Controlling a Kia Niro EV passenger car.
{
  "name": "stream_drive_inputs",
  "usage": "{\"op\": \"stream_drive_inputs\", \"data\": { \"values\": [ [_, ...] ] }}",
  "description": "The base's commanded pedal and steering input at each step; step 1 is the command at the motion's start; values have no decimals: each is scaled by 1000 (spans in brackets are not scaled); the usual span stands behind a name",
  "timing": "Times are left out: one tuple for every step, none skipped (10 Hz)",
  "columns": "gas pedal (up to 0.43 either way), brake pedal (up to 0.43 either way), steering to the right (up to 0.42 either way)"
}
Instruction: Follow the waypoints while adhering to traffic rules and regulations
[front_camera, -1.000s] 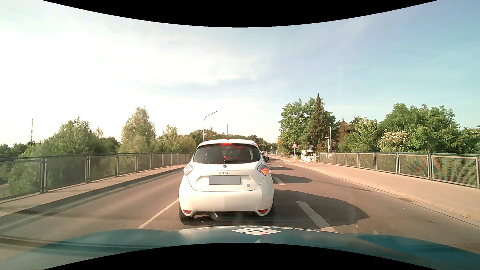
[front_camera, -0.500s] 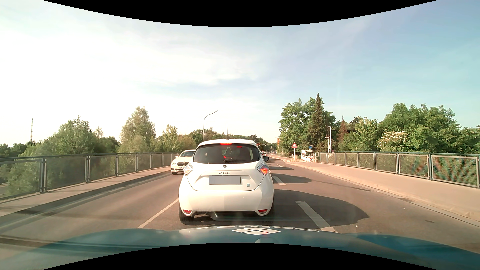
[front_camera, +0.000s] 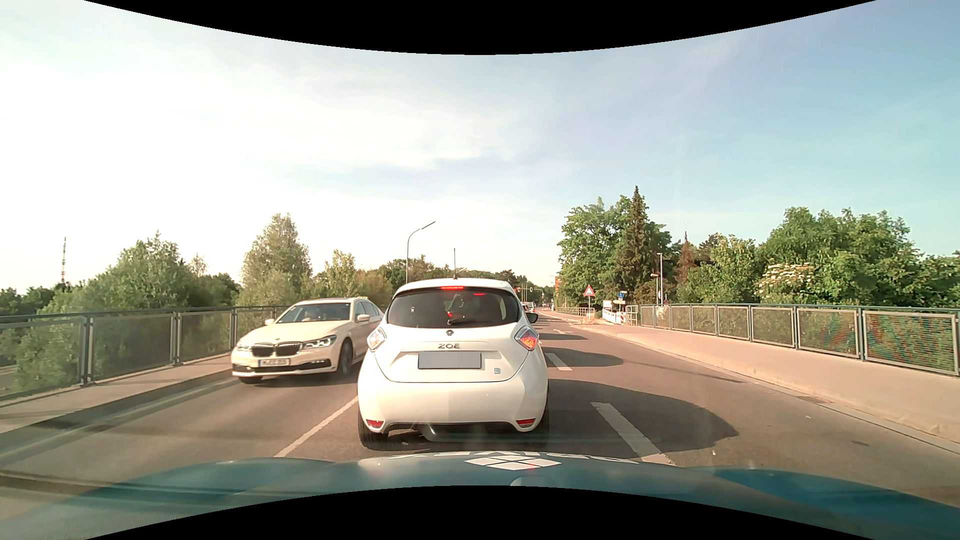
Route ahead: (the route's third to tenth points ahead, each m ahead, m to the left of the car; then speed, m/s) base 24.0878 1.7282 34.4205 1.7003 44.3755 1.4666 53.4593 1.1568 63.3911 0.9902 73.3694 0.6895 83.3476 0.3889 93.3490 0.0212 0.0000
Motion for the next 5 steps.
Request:
{"op": "stream_drive_inputs", "data": {
  "values": [
    [0,299,-1],
    [0,299,-1],
    [0,299,-1],
    [0,299,-1],
    [0,299,-1]
  ]
}}
